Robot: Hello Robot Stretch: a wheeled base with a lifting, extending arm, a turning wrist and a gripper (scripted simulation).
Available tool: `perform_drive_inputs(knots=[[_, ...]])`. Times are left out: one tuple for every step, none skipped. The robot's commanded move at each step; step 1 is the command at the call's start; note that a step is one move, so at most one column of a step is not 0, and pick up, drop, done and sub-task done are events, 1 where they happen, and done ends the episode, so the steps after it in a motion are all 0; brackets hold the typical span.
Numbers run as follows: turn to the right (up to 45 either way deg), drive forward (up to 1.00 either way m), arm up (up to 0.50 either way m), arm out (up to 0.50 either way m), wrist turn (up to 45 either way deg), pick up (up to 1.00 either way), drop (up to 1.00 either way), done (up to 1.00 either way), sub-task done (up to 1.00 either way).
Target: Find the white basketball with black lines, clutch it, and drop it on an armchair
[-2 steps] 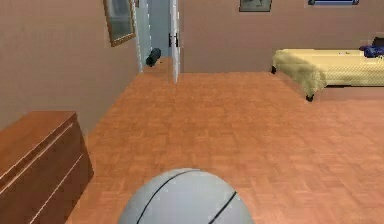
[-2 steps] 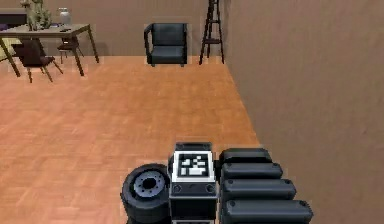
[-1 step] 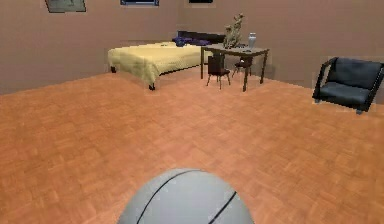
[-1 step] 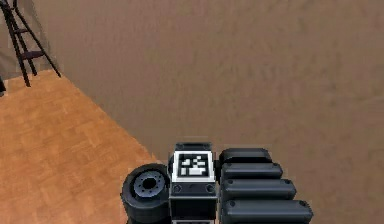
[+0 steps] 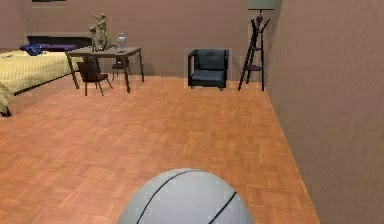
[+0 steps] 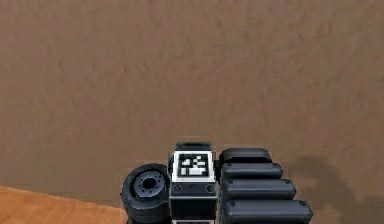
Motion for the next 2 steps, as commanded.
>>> perform_drive_inputs(knots=[[3.0, 0.0, 0.0, 0.0, 0.0, 0.0, 0.0, 0.0, 0.0], [0.0, 1.0, 0.0, 0.0, 0.0, 0.0, 0.0, 0.0, 0.0]])
